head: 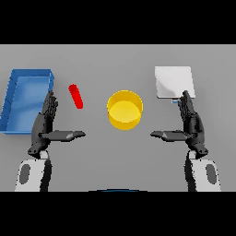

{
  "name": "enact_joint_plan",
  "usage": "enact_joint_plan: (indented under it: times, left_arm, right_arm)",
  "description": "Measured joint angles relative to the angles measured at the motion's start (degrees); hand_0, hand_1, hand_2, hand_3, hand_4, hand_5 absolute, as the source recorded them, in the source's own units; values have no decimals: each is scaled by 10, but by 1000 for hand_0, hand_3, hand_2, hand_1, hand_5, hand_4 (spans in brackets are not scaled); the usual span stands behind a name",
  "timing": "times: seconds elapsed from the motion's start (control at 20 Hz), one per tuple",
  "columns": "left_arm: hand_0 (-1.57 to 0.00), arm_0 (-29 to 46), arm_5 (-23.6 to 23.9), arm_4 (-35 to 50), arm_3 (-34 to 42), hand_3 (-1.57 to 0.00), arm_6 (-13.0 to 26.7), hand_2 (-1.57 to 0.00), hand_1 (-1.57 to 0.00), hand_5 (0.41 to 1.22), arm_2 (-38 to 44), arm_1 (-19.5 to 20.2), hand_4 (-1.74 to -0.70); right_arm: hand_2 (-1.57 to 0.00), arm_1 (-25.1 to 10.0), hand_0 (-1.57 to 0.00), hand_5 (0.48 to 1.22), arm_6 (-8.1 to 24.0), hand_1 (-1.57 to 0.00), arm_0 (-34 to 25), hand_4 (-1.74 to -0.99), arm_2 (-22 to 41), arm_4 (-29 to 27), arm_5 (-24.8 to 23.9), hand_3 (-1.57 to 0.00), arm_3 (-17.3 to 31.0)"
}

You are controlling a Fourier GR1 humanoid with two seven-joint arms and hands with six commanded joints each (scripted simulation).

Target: Pick up the red beaker and tilt it to pour out 1 green nut into yellow bowl. Pick up the yellow bowl and place it on the metallic measuring scale.

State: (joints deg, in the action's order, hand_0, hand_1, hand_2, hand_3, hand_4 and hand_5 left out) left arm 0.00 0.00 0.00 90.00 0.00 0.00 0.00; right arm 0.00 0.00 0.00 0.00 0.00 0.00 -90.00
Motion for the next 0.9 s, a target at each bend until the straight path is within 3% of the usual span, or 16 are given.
enact_joint_plan:
  times: [0.3,0.4,0.55,0.6,0.8,0.9]
  left_arm:
    - [1,16,-3,1,12,1,-5,1,1,677,-4,0,-1202]
    - [1,49,-16,-33,59,1,-25,1,1,677,-34,24,-1203]
    - [1,61,-17,-52,79,1,0,1,1,668,-51,30,-1197]
    - [1,54,-18,-52,77,1,15,1,1,663,-48,35,-1191]
    - [1,66,-20,-58,92,1,11,1,1,652,-54,40,-1171]
    - [1,46,-17,-62,73,1,35,1,1,658,-57,32,-1183]
  right_arm:
    - [1,5,1,572,-3,1,-1,-1177,4,4,-2,1,5]
    - [1,-30,1,576,-24,1,14,-1183,31,74,-14,1,-18]
    - [1,-39,1,583,-22,1,27,-1194,50,102,-15,1,-41]
    - [1,-42,1,584,-16,1,20,-1196,49,104,-14,1,-36]
    - [1,-43,1,604,-32,1,25,-1261,40,71,7,1,-38]
    - [1,-45,1,618,-30,1,24,-1284,40,64,14,1,-42]
